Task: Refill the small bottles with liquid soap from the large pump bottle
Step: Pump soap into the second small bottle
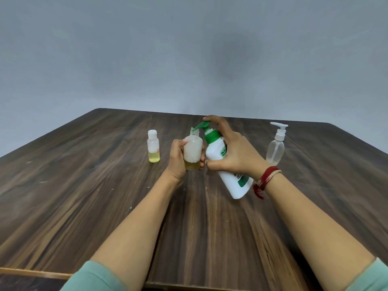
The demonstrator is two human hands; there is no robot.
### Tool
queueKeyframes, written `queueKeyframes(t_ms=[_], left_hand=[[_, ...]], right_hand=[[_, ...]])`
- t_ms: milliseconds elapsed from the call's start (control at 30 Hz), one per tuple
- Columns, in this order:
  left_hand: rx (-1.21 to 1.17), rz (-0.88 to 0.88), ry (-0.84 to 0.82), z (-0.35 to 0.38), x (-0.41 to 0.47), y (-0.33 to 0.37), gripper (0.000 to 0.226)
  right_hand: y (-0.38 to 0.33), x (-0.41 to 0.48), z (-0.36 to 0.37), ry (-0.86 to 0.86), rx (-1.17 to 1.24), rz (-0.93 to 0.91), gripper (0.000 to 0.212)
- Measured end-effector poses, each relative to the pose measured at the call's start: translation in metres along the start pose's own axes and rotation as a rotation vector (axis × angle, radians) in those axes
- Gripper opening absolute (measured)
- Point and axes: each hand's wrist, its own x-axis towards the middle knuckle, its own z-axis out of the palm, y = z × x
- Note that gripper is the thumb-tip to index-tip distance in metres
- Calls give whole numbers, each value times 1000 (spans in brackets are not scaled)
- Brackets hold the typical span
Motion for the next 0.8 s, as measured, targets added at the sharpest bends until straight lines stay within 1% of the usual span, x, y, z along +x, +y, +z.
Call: queueKeyframes(t_ms=[100, 200, 433, 500, 700, 733, 800], left_hand=[[-13, 11, 16, 4, -2, 1, 44], [-29, 13, 30, 4, -2, 2, 44], [-16, 1, 20, 2, 1, 3, 44], [6, -1, 22, 1, 1, 3, 45], [13, 13, 92, 7, -5, 10, 42], [2, 14, 100, 8, -5, 9, 45], [-34, 9, 110, 10, -4, 7, 62]], right_hand=[[1, 0, 2, 27, -4, -7, 89], [0, -1, 1, 6, 8, 10, 90], [-3, -2, -6, -100, 66, 31, 108], [-3, -2, -7, -114, 89, 37, 109], [-2, -1, 1, -17, 44, -2, 94], [-2, -1, 3, 12, 41, -6, 91], [-2, -2, 5, 57, 40, -9, 87]])
